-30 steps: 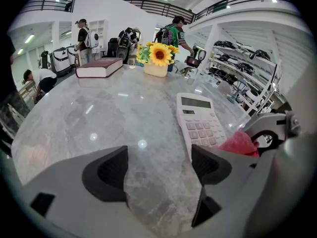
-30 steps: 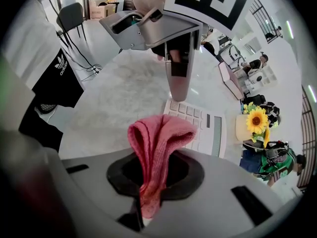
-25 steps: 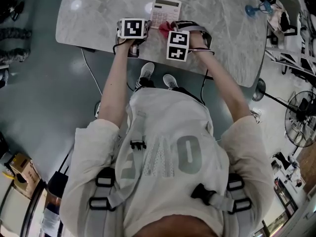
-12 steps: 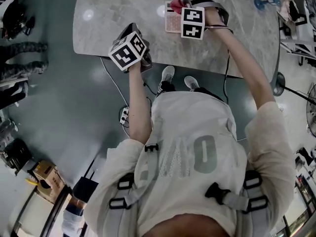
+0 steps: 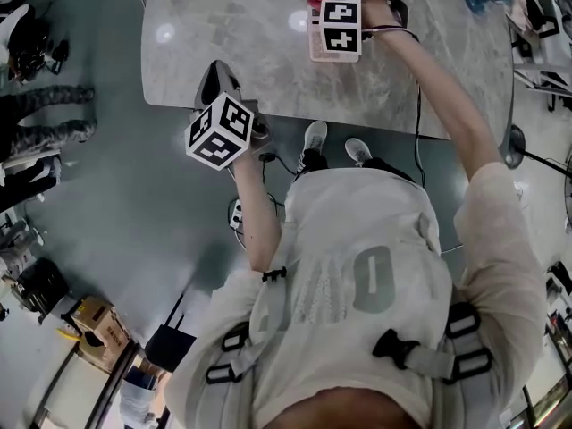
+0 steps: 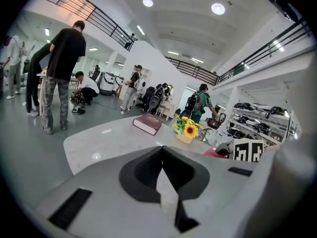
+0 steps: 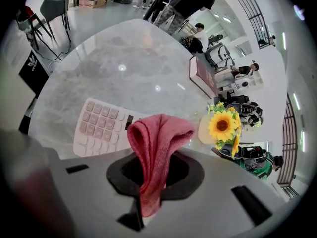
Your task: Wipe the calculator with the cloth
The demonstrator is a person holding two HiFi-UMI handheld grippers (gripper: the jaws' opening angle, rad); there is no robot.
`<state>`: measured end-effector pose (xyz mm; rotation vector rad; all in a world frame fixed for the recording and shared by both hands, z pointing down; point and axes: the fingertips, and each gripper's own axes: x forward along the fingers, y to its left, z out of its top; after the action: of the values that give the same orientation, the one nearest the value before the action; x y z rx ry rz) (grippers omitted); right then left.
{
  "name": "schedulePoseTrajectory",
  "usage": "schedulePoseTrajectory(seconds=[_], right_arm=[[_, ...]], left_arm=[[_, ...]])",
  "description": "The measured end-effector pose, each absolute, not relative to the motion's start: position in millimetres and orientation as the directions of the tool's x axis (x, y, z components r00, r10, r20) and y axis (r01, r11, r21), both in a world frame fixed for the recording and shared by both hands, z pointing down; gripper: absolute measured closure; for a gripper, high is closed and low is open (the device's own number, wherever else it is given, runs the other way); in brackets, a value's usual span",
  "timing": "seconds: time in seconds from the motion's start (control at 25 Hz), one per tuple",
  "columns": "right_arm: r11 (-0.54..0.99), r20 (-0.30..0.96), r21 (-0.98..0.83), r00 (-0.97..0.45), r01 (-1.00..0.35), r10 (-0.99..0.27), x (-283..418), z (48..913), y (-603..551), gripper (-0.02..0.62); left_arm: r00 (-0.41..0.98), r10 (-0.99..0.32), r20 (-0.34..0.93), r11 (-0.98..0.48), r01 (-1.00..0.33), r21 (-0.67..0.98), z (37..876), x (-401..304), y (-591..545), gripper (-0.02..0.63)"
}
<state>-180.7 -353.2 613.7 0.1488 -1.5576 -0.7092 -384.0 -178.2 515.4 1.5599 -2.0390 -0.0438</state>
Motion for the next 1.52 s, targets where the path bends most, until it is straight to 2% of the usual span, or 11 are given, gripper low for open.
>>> schedulePoseTrajectory(seconds=[0.2, 0.52, 1.52], right_arm=[[0.824, 0.87, 0.491, -0.118, 0.282, -0.478, -188.4, 634.4, -357.5, 0.54], [0.815, 0.851, 0.523, -0.105, 0.249, -0.514, -196.5, 653.0, -345.3, 0.541], [0.832, 0.872, 0.489, -0.121, 0.262, -0.474, -175.0, 663.7, -273.8, 0.541]], left_arm=[[-0.187, -0.898, 0.398, 0.323, -0.895, 0.308, 506.8, -394.6, -176.8, 0.586], [-0.211, -0.892, 0.4, 0.338, -0.898, 0.281, 505.6, -402.0, -169.4, 0.586], [-0.157, -0.908, 0.387, 0.275, -0.923, 0.27, 496.3, -366.2, -172.2, 0.586]])
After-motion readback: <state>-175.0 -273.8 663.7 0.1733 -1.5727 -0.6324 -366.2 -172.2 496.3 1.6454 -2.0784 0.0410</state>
